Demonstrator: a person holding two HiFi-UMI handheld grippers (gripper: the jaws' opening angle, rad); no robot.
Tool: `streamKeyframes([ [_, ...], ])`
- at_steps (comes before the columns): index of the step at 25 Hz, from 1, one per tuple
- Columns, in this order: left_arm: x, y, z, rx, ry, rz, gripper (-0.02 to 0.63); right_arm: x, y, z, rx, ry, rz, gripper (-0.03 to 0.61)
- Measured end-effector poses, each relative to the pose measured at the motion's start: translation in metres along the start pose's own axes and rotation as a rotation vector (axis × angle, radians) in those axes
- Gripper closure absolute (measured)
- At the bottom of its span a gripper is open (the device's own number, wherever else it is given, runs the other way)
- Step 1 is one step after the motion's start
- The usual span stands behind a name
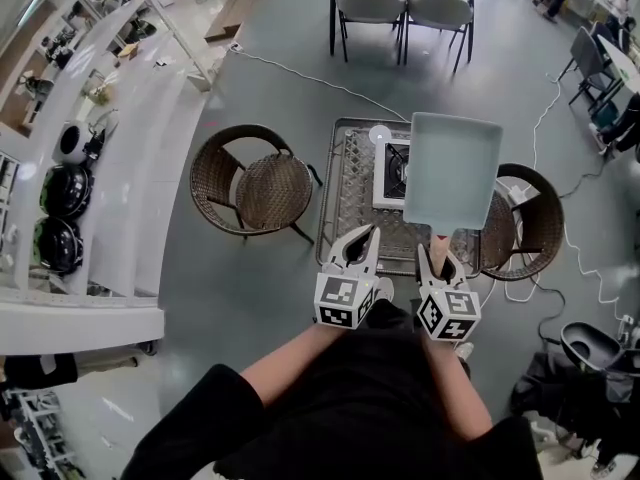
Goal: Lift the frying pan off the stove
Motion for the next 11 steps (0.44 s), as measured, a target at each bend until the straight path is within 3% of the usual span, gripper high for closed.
streamKeyframes([
  [11,-0.008,-0.01,0.001,0.007,0.031,-0.014,0.607,0.005,-0.013,0.0,-0.01,-0.014,-0.014,0.463],
])
Point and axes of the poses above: the fingertips, and each gripper's own axes: y backward along the fingers, x to its right, z out of its underside, the point moved 1 cm from there along y, backward along the fingers, and after that the axes turned 1 degree about -y, right-handed, at the moved point
